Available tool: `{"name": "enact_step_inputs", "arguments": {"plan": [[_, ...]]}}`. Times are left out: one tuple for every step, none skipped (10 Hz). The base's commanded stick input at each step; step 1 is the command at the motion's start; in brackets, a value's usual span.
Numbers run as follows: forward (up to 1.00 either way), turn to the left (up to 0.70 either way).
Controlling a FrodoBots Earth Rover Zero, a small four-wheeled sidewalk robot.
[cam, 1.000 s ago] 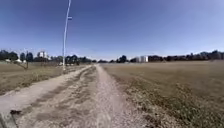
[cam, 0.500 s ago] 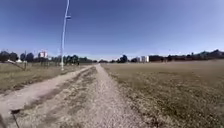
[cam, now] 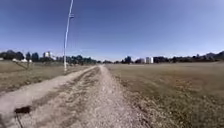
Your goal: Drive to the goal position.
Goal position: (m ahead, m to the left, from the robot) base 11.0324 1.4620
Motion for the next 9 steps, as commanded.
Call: {"name": "enact_step_inputs", "arguments": {"plan": [[0.69,0.03],[0.69,0.03],[0.69,0.03],[0.69,0.05],[0.69,0.14],[0.69,0.28],[0.69,0.32],[0.69,0.09],[0.69,0.03]]}}
